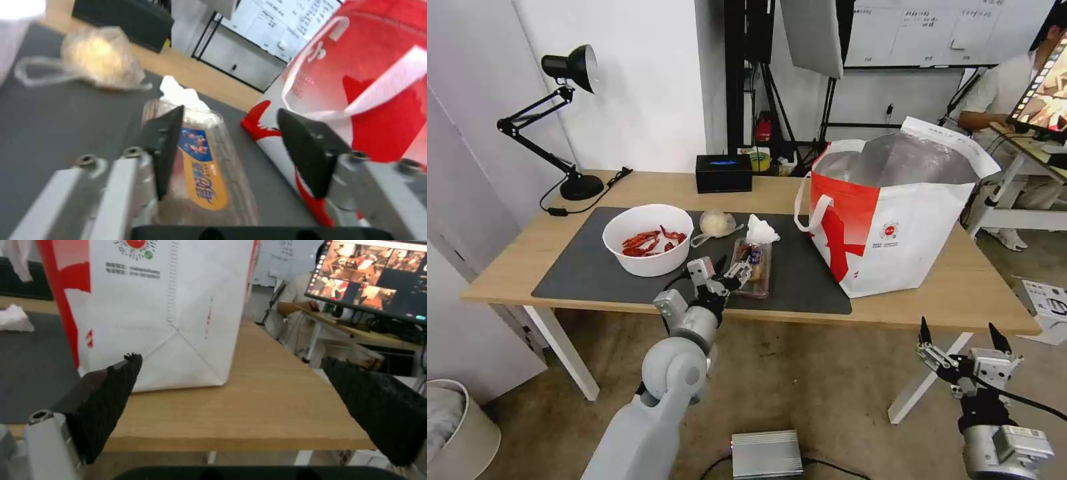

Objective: Pick up the trash from the table and place it into the takeout bag.

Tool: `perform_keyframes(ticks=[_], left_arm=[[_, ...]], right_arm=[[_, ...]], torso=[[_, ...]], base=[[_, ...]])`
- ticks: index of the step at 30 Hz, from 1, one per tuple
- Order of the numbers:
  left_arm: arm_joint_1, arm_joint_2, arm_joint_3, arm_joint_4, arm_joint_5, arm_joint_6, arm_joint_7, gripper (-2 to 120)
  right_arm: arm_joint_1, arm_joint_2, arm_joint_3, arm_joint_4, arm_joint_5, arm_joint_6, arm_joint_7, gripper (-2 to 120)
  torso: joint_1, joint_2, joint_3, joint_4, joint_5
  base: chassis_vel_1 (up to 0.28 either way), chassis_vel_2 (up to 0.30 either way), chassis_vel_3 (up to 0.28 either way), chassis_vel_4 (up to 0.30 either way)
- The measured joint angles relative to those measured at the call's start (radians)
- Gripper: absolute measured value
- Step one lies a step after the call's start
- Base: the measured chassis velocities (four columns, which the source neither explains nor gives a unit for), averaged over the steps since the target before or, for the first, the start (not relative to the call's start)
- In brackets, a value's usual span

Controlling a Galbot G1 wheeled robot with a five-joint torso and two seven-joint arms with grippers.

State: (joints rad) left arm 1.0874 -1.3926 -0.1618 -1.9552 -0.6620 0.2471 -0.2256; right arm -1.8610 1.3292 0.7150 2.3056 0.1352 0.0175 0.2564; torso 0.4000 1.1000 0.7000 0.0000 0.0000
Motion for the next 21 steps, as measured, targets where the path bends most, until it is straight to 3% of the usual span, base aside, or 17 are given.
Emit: perform_keyframes(ticks=[3, 6, 9, 10, 15, 21], left_arm=[[-0.002, 0.008, 0.004, 0.014, 0.052, -0.018, 0.039, 47], [-0.009, 0.044, 0.019, 0.055, 0.181, -0.063, 0.135, 28], [-0.011, 0.052, 0.023, 0.061, 0.200, -0.069, 0.148, 25], [-0.013, 0.066, 0.030, 0.070, 0.225, -0.077, 0.169, 17], [-0.020, 0.101, 0.042, 0.090, 0.258, -0.091, 0.208, 0], [-0.045, 0.154, 0.058, 0.115, 0.274, -0.105, 0.241, 0]], right_arm=[[0.002, -0.001, -0.006, 0.000, 0.007, 0.000, -0.002, 100], [0.018, -0.006, -0.026, 0.000, 0.032, 0.000, -0.010, 100], [0.022, -0.007, -0.031, 0.000, 0.039, 0.000, -0.010, 100], [0.034, -0.012, -0.046, 0.000, 0.056, -0.002, -0.012, 100], [0.069, -0.027, -0.090, -0.003, 0.093, -0.012, -0.015, 100], [0.135, -0.047, -0.177, -0.020, 0.175, -0.045, -0.017, 100]], torso=[[0.000, 0.000, 0.000, 0.0000, 0.0000], [0.000, 0.000, 0.000, 0.0000, 0.0000], [0.000, 0.000, 0.000, 0.0000, 0.0000], [0.000, 0.000, 0.000, 0.0000, -0.0001], [0.000, 0.000, 0.000, 0.0000, -0.0001], [0.000, 0.000, 0.000, 0.0000, -0.0001]], base=[[0.000, 0.000, 0.000, 0.000], [0.000, 0.000, 0.000, 0.000], [0.000, 0.000, 0.000, 0.000], [0.000, 0.000, 0.000, 0.000], [0.000, 0.000, 0.000, 0.000], [0.000, 0.000, 0.000, 0.000]])
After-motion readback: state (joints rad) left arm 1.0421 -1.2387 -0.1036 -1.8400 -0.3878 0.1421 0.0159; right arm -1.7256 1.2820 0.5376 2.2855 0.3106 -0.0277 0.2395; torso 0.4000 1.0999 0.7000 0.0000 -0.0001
